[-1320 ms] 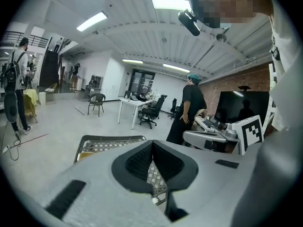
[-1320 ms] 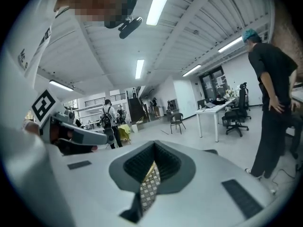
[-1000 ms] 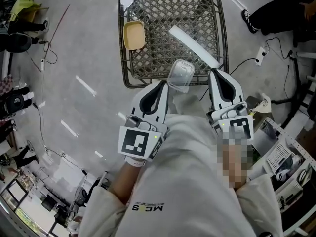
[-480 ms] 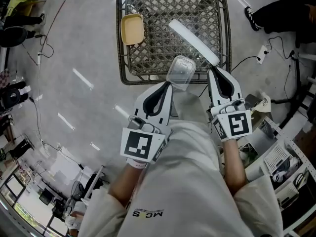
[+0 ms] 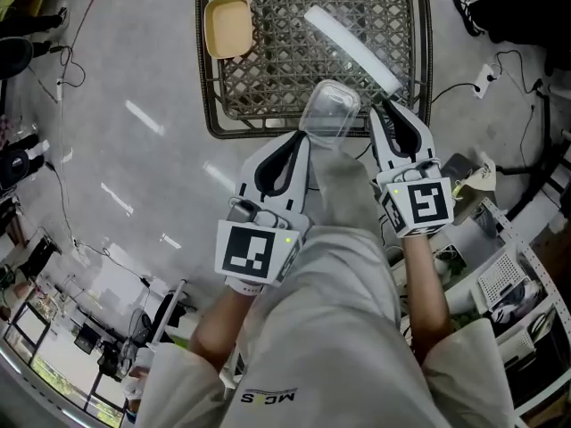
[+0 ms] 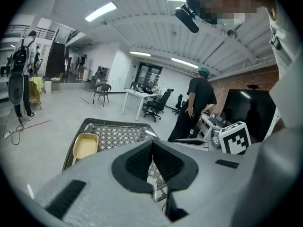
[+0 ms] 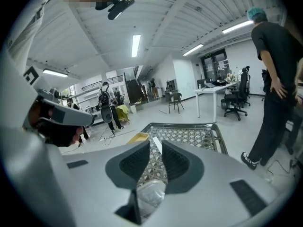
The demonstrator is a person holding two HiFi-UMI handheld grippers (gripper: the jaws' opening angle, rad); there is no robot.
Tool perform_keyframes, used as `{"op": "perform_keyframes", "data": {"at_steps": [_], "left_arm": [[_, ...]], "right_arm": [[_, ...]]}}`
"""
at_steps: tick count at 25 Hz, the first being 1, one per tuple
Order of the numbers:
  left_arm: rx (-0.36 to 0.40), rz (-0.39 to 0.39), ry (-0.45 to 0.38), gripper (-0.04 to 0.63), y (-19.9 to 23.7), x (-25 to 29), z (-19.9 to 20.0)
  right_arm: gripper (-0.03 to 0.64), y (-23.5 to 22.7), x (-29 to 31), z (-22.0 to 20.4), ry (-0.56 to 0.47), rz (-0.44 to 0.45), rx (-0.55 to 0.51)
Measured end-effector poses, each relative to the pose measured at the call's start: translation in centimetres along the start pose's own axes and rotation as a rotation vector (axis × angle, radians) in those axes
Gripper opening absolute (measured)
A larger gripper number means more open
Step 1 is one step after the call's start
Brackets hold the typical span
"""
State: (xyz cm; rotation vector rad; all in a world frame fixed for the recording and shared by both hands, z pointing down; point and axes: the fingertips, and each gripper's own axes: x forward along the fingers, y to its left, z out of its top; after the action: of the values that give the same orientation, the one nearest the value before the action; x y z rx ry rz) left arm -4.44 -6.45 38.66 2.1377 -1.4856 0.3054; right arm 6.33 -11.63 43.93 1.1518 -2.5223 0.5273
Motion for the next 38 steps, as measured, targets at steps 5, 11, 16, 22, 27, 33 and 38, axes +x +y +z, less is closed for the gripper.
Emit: {"op": "perform_keyframes", "data": {"at_steps": [5,11,16,22,27,33,38], "left_arm": [[-0.016,-0.006,0.035,0.025,0.6,0.8,-2.5],[-0.038,-0.01,0.051,0.025,1.2,2.3,-4.6],[-0.057,-0.006,0.077,0.025,2.2,3.7,-6.5],[-0.065,0.0,0.099,0.025,3.2,5.0,-7.9],[-0.08,0.002,0.131,0.025,3.7,5.8,-9.7],[-0.08,-0.001,0.132,0.025,4.1,6.4,-9.6],[-0.068,-0.004,0.123,0.025,4.6,6.2,-8.8]], "right_arm": [[0.081,-0.2,1.9,-3.2,0.054,-0.016,0.037],[0.087,-0.7,3.8,-8.0,0.141,-0.025,0.068],[0.087,-1.3,5.1,-11.3,0.199,-0.043,0.085],[0.121,-2.7,6.8,-15.3,0.277,-0.092,0.124],[0.121,-3.6,8.0,-18.1,0.346,-0.128,0.133],[0.126,-3.8,9.1,-20.8,0.423,-0.141,0.124],[0.128,-4.0,9.0,-22.4,0.473,-0.162,0.127]]}}
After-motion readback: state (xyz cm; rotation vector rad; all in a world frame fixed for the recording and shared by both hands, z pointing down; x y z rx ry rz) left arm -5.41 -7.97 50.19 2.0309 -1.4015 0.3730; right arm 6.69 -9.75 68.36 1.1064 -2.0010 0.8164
